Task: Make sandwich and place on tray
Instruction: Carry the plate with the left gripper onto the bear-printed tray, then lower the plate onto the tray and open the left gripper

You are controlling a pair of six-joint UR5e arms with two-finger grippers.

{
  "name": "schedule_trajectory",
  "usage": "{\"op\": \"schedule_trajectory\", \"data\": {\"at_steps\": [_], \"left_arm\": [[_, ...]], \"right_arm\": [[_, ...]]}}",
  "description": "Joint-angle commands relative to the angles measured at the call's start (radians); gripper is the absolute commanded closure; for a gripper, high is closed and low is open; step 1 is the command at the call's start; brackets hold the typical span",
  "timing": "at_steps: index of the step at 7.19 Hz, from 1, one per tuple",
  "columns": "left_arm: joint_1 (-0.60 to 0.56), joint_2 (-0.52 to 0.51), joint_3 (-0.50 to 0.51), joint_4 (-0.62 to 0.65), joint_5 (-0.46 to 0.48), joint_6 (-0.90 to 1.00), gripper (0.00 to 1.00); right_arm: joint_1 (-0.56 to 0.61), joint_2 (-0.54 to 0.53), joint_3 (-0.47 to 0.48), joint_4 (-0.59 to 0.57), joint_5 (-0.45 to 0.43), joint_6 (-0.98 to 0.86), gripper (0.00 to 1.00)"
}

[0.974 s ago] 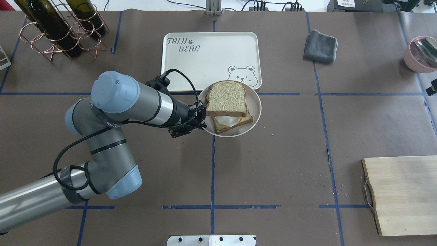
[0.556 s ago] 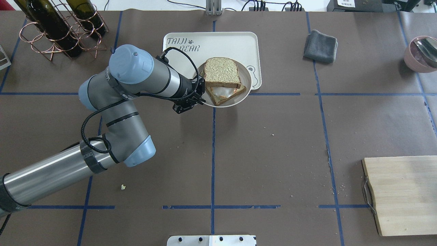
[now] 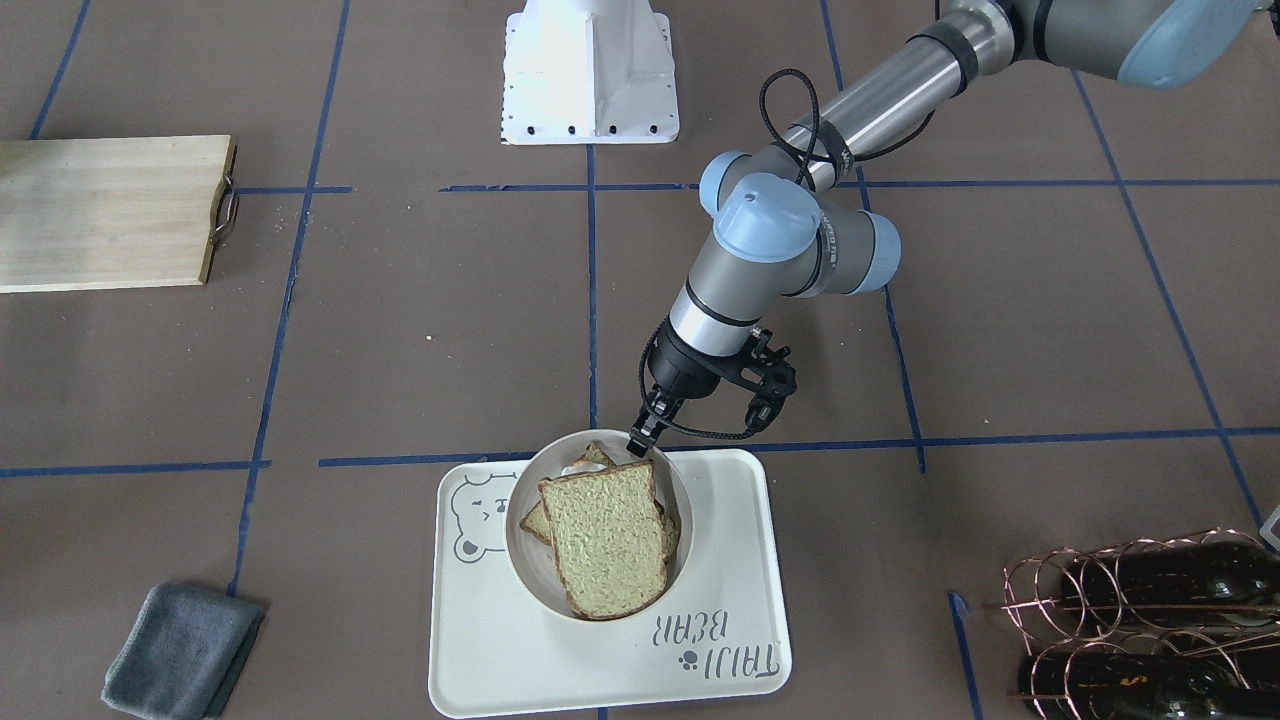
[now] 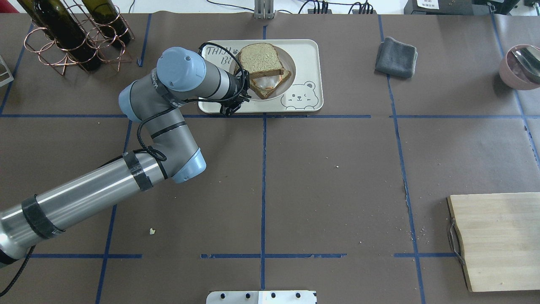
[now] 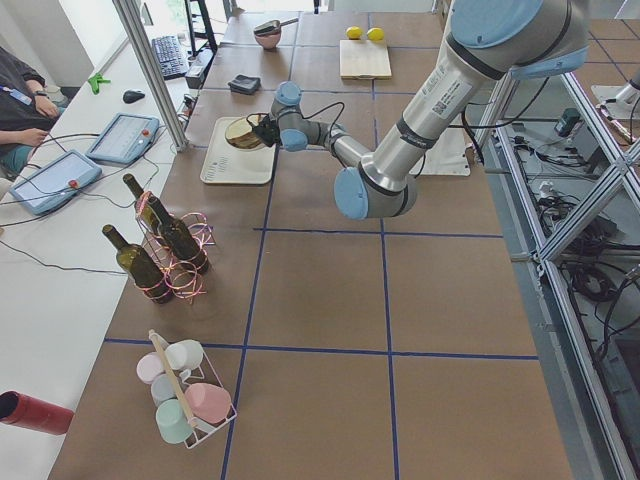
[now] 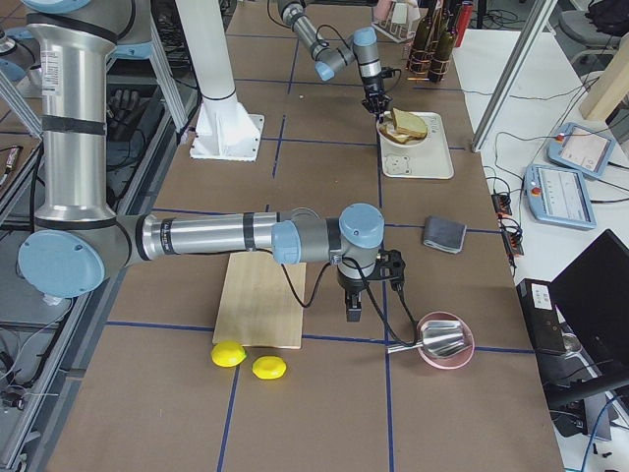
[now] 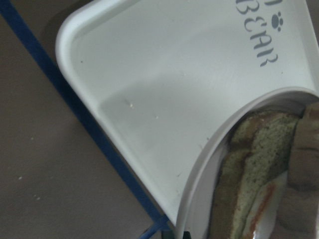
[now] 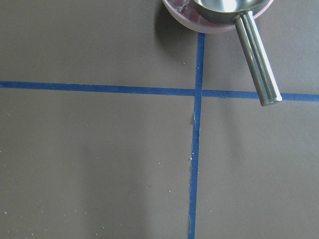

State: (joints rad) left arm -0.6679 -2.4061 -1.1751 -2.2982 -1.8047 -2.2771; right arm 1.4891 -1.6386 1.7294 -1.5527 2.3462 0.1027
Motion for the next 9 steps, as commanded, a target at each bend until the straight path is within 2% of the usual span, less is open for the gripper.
{"op": "schedule_trajectory", "data": {"at_steps": [1,3,4,5,7,9], "left_arm": [[-0.002,-0.050,0.121,-0.044,0.039,-0.009,1.00],[-0.001,-0.056,0.132,-0.043,0.039,-0.009,1.00],[-0.001,-0.056,0.127,-0.044,0.038,0.011,0.53],[0.001,-0.044,0.088,-0.038,0.036,0.058,0.01],[0.001,0.112,-0.140,-0.006,-0.011,0.163,0.00],[-0.001,0.197,-0.309,0.148,-0.035,0.342,0.00]], "right_arm": [[0.003,-0.001,-0.002,-0.001,0.008,0.000,0.00],[0.010,-0.001,-0.002,-0.001,0.016,0.000,0.00],[0.014,-0.001,-0.002,-0.001,0.025,0.000,0.00],[0.016,-0.001,-0.001,-0.001,0.025,0.000,0.00],[0.016,0.000,-0.001,-0.003,0.025,0.000,0.00],[0.017,0.000,-0.002,-0.004,0.024,-0.001,0.00]]}}
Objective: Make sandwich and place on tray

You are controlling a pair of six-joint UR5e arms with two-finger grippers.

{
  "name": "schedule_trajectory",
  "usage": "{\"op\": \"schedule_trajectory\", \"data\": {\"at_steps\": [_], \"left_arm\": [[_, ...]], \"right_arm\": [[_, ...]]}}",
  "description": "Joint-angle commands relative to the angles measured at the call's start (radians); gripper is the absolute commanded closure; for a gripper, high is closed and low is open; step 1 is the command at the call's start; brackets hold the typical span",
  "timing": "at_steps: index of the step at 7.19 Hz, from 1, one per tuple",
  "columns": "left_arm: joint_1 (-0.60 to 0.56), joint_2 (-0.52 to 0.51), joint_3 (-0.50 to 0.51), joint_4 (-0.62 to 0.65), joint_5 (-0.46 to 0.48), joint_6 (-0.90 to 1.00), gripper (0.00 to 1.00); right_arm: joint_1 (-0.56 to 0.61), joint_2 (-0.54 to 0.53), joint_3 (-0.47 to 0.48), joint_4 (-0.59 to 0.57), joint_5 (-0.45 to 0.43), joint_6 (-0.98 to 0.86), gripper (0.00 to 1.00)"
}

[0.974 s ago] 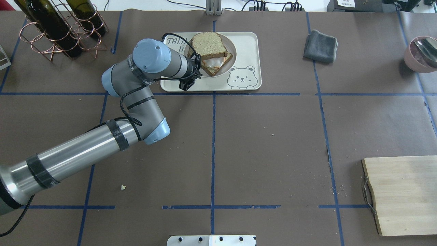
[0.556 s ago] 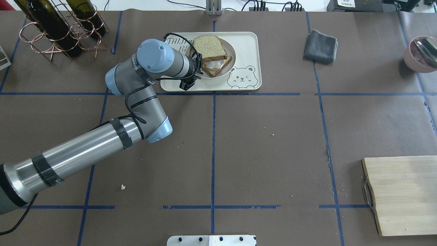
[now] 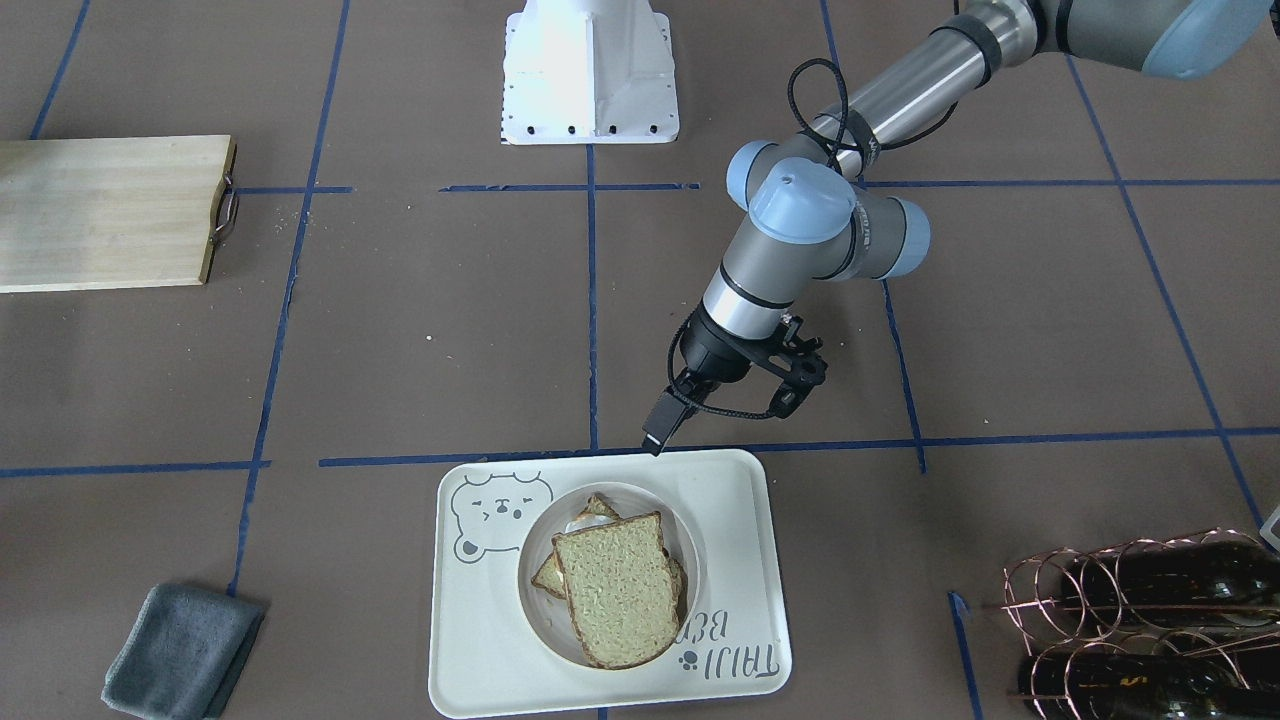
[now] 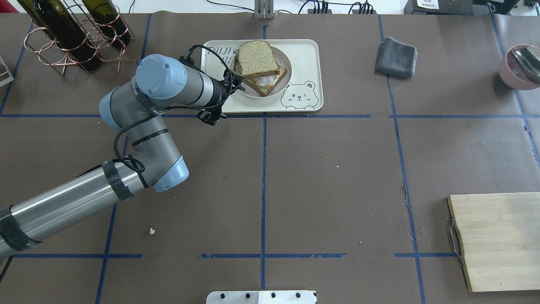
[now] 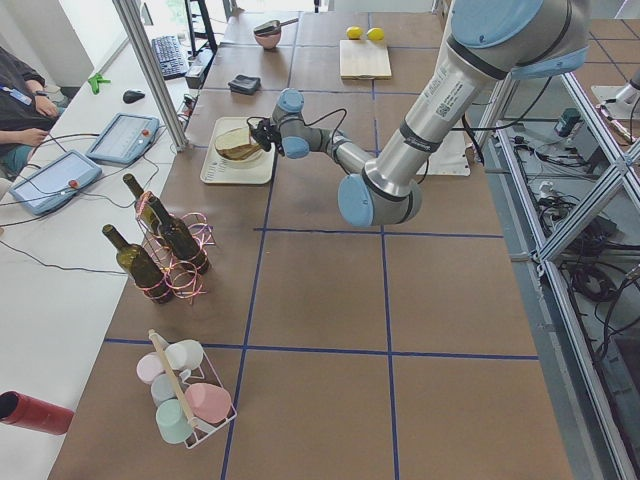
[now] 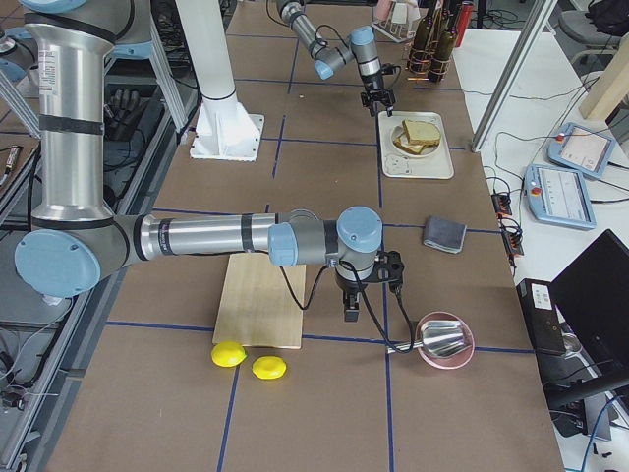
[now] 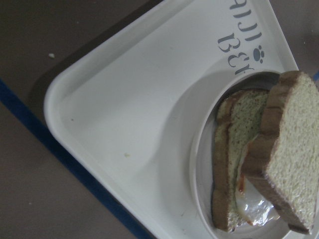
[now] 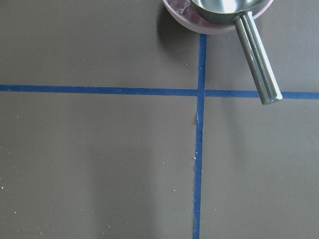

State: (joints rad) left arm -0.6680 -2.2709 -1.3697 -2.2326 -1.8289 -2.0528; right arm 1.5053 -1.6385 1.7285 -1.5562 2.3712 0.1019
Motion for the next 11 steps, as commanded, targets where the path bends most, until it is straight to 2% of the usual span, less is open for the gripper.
{"op": "schedule_trajectory", "data": {"at_steps": [1,2,3,4,5,7,8,10,11], "left_arm": [[-0.002,0.136,-0.228,0.131,-0.009,0.204,0.00],[-0.005,0.215,-0.344,0.196,-0.015,0.400,0.00],[-0.013,0.253,-0.452,0.344,-0.015,0.585,0.00],[-0.027,0.272,-0.522,0.428,-0.015,0.706,0.00],[-0.059,0.301,-0.566,0.453,-0.018,0.794,0.00],[-0.190,0.318,-0.574,0.549,-0.085,1.077,0.00],[-0.261,0.324,-0.574,0.553,-0.130,1.209,0.00],[-0.410,0.410,-0.581,0.553,-0.142,1.404,0.00],[-0.488,0.456,-0.578,0.554,-0.203,1.538,0.00]], "right_arm": [[0.007,0.000,-0.001,0.001,-0.001,-0.002,0.00],[0.021,-0.001,-0.004,0.001,-0.001,-0.007,0.00],[0.039,-0.013,-0.006,0.002,0.003,-0.017,0.00],[0.058,-0.020,-0.001,0.004,0.005,-0.017,0.00],[0.058,-0.020,-0.004,0.004,0.005,-0.017,0.00],[0.058,-0.020,-0.001,0.004,0.005,-0.017,0.00],[0.058,-0.021,0.002,0.004,0.005,-0.017,0.00],[0.058,-0.029,0.006,0.004,0.006,-0.017,0.00],[0.058,-0.033,0.002,0.004,0.006,-0.016,0.00]]}}
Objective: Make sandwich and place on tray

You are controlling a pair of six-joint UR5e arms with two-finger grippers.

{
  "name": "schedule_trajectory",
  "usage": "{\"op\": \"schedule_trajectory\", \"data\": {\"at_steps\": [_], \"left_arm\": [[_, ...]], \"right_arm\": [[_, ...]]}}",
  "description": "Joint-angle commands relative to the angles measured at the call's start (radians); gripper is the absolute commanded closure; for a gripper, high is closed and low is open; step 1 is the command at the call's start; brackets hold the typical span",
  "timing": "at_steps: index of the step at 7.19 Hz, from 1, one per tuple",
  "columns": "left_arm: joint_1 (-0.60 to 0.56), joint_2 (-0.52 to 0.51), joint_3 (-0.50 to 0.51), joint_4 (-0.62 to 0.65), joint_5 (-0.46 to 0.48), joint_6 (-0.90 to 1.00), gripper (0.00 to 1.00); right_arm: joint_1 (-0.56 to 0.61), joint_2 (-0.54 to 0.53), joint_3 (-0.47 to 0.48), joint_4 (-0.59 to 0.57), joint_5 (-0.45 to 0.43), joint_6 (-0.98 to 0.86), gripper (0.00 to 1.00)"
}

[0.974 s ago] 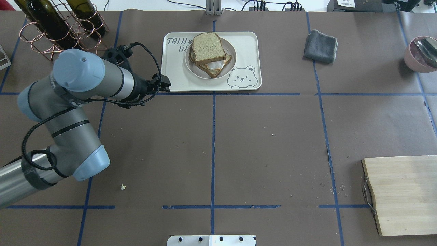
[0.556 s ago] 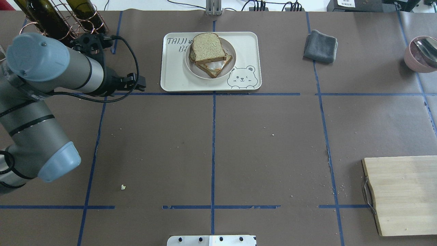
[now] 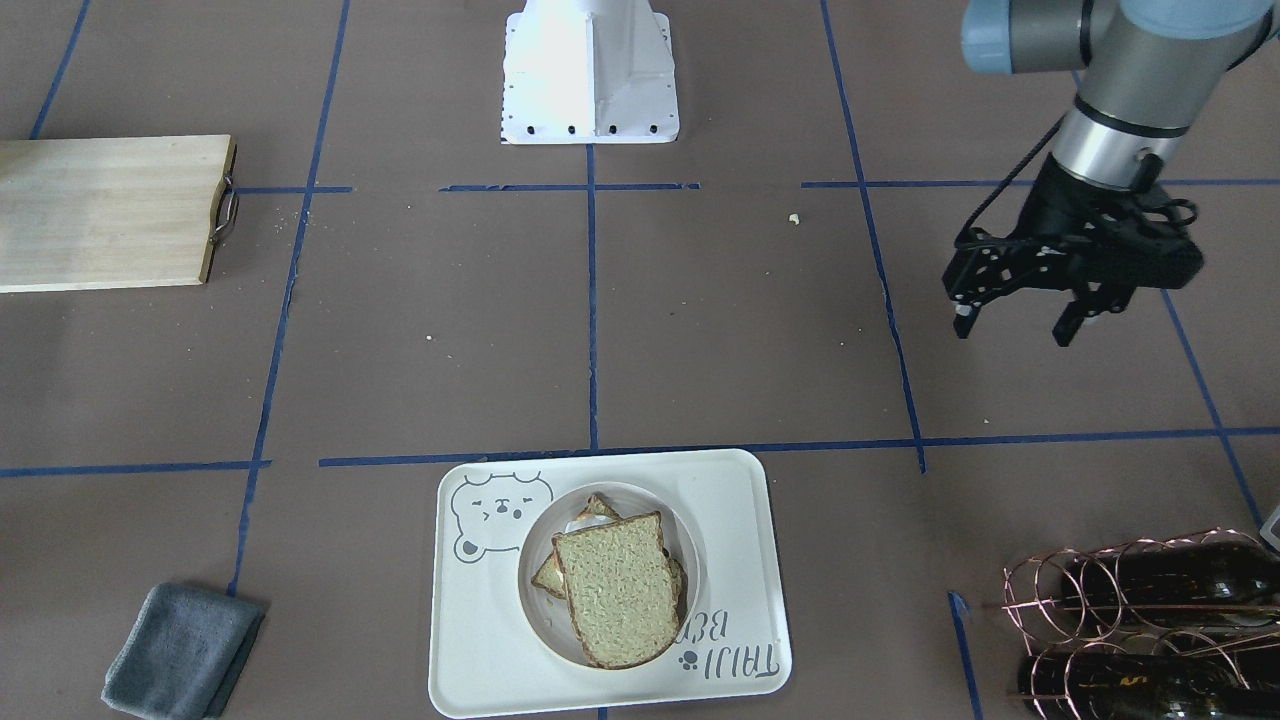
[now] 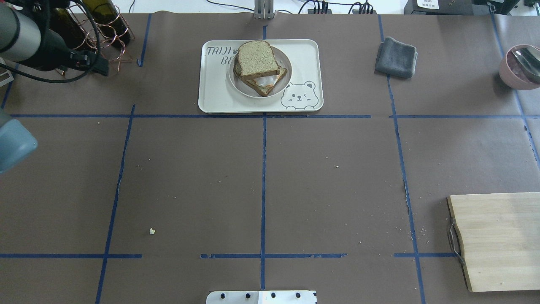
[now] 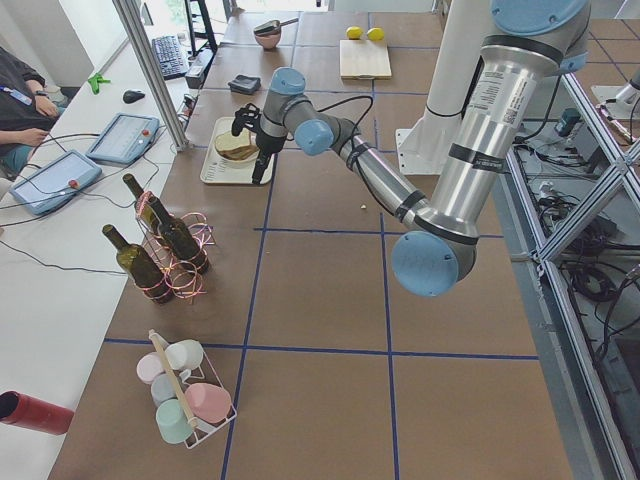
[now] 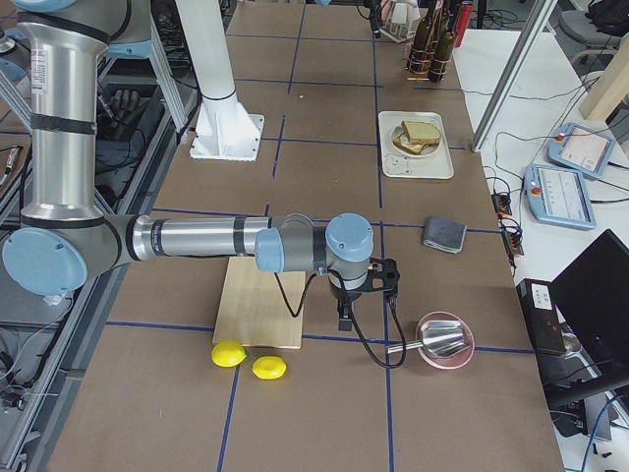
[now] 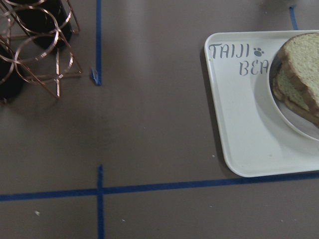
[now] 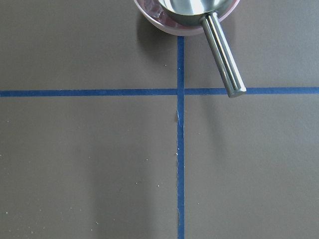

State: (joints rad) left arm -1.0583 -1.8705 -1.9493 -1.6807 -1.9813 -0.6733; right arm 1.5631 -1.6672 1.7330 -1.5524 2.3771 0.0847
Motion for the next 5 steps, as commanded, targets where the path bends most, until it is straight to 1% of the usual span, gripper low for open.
{"op": "schedule_trajectory", "data": {"at_steps": [1,2,3,4,5], "left_arm": [[-0.191,0.127,0.013,0.000,-0.135,0.317,0.00],[-0.271,0.187,0.023,0.003,-0.187,0.478,0.00],[-0.331,0.233,0.052,0.009,-0.241,0.562,0.00],[-0.359,0.247,0.105,0.042,-0.285,0.567,0.00],[-0.355,0.270,0.169,0.021,-0.298,0.569,0.00]], "right_arm": [[0.000,-0.006,0.000,0.000,0.001,0.003,0.00],[0.000,-0.006,0.000,0.000,0.010,0.004,0.00],[0.000,-0.006,-0.003,0.000,0.019,0.006,0.00],[0.000,-0.008,-0.003,-0.002,0.019,0.015,0.00],[0.000,-0.014,-0.006,-0.002,0.022,0.015,0.00]]}}
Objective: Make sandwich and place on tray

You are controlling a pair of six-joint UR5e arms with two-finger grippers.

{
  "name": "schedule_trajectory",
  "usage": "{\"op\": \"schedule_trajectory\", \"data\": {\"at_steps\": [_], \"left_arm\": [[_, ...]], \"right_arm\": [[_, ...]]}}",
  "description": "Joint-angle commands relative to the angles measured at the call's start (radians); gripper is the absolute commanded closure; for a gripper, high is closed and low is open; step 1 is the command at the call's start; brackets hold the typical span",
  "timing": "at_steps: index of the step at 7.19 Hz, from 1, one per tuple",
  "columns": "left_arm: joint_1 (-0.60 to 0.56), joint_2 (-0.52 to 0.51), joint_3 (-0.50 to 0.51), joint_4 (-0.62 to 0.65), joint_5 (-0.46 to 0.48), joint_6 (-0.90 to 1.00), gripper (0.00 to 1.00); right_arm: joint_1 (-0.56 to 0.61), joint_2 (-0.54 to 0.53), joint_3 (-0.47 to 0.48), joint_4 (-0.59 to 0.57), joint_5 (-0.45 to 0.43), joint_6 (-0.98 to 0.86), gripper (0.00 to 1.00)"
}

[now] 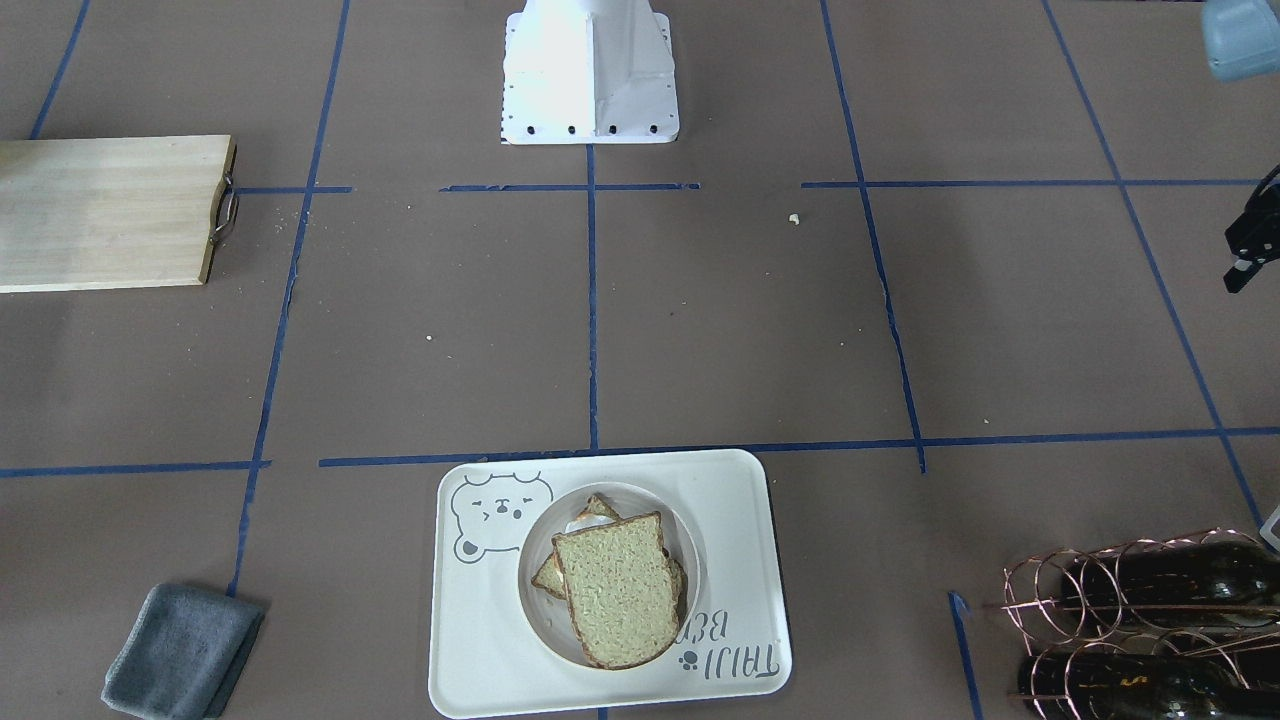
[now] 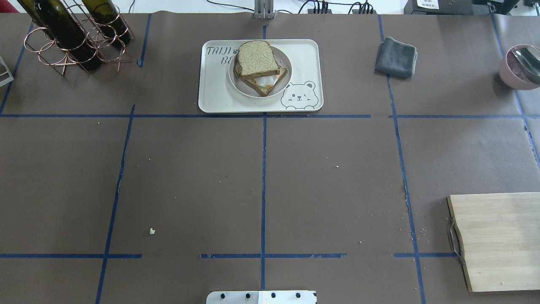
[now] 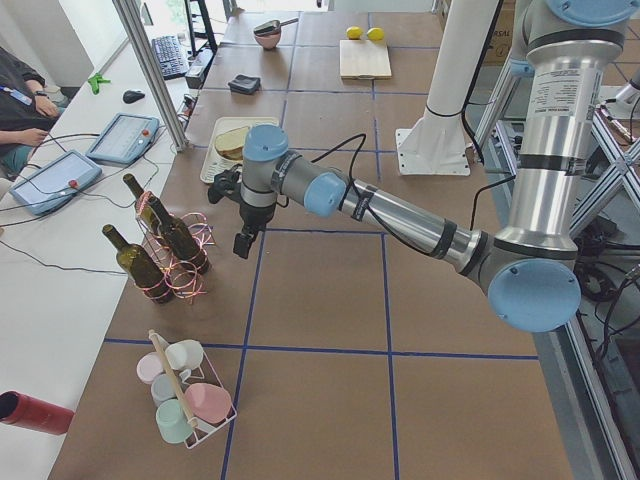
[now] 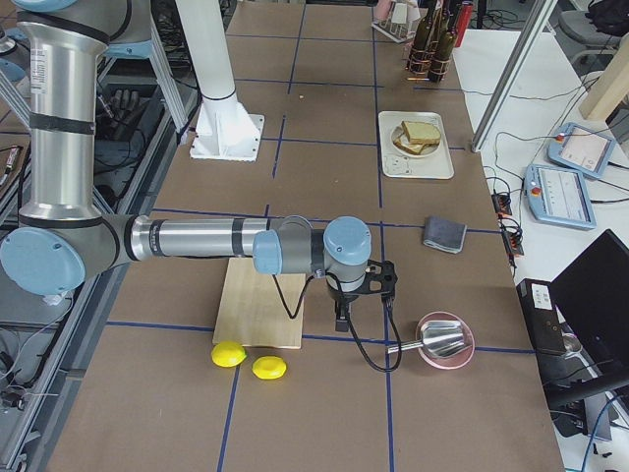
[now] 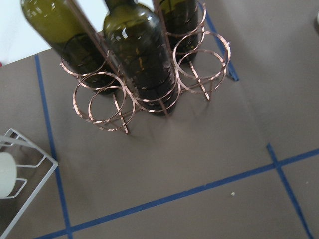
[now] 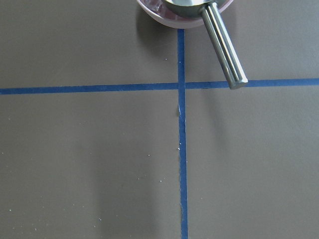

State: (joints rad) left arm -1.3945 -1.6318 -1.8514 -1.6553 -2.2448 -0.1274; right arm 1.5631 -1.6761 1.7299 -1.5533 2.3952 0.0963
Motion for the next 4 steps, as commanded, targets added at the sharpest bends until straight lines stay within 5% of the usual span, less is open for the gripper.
{"op": "schedule_trajectory", "data": {"at_steps": [1,4], "left_arm": [[-0.020,0.044,0.080,-0.004,-0.030,0.022,0.00],[-0.026,0.076,0.077,0.123,-0.039,0.025,0.00]], "right_arm": [[0.000,-0.007,-0.003,-0.001,0.005,0.003,0.00],[0.000,-0.007,0.000,0.002,-0.002,0.002,0.00]]}}
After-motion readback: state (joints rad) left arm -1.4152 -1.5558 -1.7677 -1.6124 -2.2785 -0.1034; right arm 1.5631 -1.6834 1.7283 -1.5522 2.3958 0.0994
